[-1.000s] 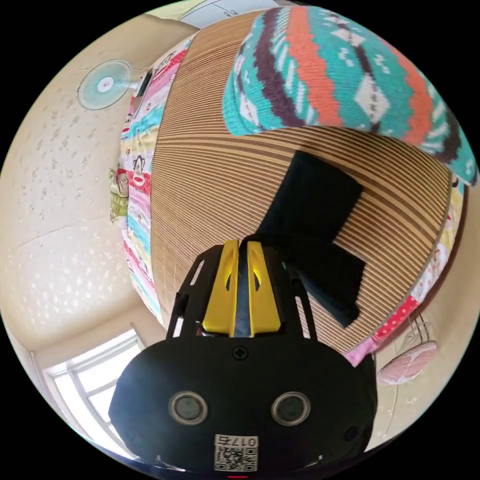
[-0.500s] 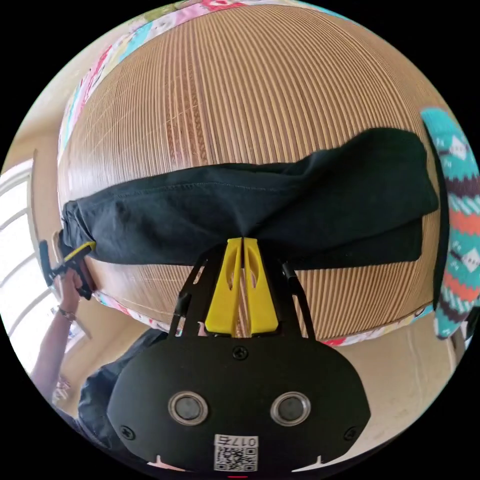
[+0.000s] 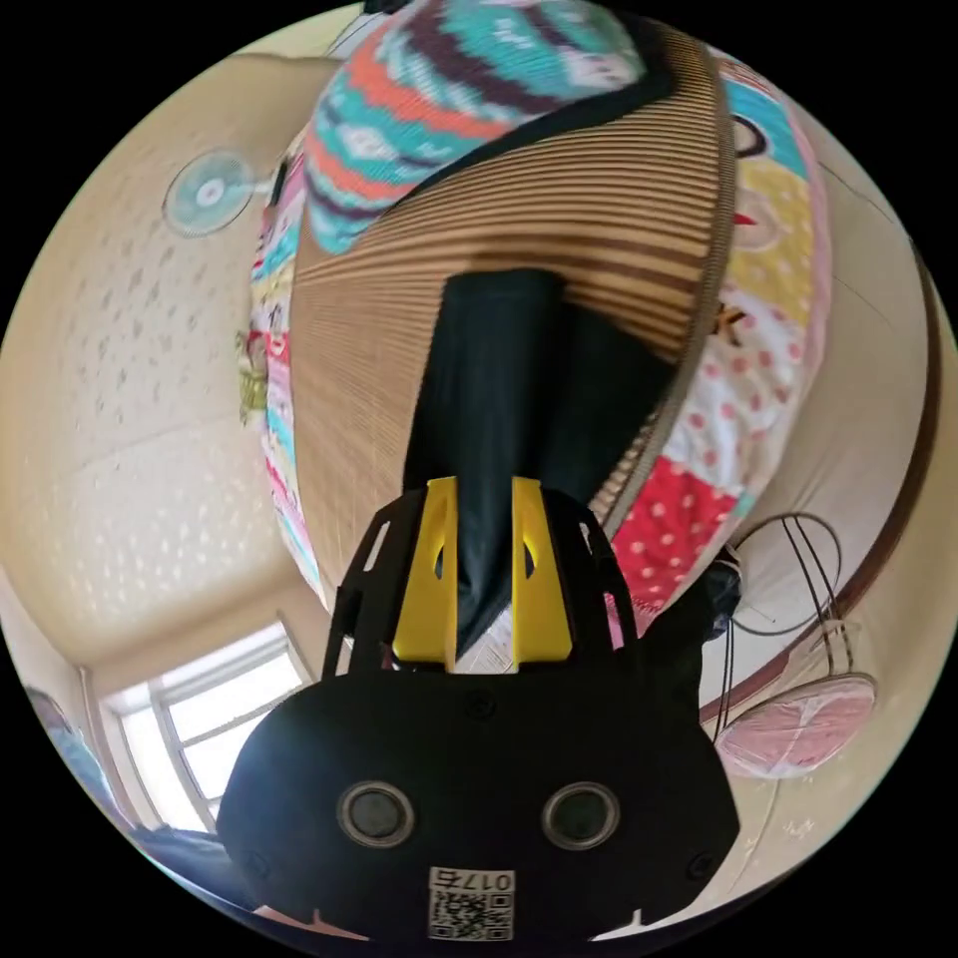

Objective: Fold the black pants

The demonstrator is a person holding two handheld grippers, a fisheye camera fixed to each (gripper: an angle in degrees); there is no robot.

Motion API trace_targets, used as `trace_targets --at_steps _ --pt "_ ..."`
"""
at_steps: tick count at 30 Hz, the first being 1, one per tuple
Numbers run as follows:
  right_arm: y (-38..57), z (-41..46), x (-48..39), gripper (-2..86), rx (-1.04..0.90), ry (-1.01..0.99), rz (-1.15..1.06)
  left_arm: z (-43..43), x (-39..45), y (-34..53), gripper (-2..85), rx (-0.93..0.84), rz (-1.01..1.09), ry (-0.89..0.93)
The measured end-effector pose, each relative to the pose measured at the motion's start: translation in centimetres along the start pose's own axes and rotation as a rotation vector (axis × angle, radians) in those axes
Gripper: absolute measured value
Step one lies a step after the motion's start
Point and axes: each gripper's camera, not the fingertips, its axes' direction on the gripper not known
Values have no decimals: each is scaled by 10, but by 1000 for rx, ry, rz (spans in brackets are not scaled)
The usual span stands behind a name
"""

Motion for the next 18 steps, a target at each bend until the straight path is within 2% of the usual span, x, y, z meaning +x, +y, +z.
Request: trace_targets --at_steps 3,6,9,13,15,17,18 --pt "-34 10 1 82 -44 -15 6 1 -8 -1 -10 -2 -64 35" --pt "-59 20 -14 34 -147 49 8 10 -16 -8 -9 -35 -122 64" --pt "-59 -2 -58 16 -149 12 -137 15 -21 -22 -8 -68 -134 68" --pt "-13 -60 -109 14 -47 165 -378 10 -18 -36 -3 -71 -88 32" --pt "0 -70 -94 18 -18 237 -370 7 -22 -41 11 -48 -90 48" --pt "-1 -68 -56 26 -31 281 -278 3 -32 -44 51 -2 -127 107" --pt "-6 -64 -21 33 -78 282 -156 0 -42 -46 78 43 -174 163"
